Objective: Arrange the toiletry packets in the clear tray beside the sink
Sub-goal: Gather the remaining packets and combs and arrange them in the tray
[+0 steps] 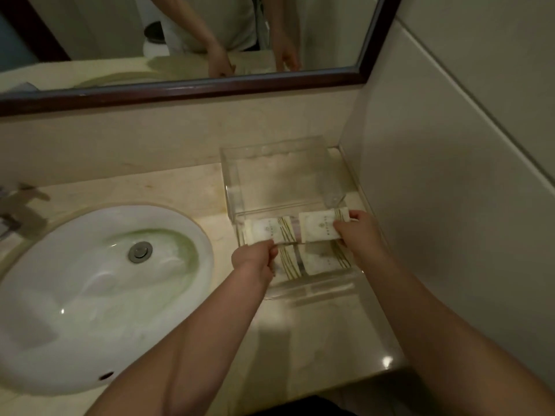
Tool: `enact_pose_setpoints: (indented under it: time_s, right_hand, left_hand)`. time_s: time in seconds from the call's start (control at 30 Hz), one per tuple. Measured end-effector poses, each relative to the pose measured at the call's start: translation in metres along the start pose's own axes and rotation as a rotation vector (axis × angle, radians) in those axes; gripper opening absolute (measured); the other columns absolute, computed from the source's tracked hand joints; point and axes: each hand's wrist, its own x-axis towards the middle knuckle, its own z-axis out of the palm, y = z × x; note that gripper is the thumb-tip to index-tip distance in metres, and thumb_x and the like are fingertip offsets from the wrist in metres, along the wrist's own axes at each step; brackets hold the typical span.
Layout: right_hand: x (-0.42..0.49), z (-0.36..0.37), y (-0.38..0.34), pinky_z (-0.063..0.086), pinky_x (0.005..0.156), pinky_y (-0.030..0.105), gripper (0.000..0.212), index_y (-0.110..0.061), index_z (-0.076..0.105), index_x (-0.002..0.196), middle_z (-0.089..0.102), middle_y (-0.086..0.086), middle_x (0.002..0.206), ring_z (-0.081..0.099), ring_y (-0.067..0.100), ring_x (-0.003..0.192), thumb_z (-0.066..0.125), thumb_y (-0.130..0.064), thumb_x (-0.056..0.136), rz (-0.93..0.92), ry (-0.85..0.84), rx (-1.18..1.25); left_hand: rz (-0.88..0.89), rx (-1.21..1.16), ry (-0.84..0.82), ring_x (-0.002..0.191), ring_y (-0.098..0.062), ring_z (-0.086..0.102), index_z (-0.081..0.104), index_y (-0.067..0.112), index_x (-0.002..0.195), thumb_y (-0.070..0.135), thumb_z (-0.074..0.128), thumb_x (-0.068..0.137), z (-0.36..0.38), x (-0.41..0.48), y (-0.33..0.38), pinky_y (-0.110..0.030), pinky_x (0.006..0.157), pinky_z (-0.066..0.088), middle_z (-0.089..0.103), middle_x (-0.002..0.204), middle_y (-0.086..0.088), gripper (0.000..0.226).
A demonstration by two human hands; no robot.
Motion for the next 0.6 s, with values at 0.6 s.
enact_pose_setpoints:
  time_s: [0.6]
  right_hand:
    - [-0.003, 0.014, 0.011, 0.042, 0.092, 0.041, 0.046, -0.025, 0.059, 0.121, 0.053, 0.006, 0.13, 0.046, 0.029, 0.117, 0.07, -0.031, 0.077, -0.647, 0.198, -0.878]
  left_hand:
    - [0.966, 0.651, 0.189, 0.083, -0.024, 0.053, 0.053, 0.01, 0.094, 0.004, 0.054, 0.079, -0.003, -0.028, -0.035, -0.034, 0.073, 0.045, 0.055, 0.087, -0.003, 0.017]
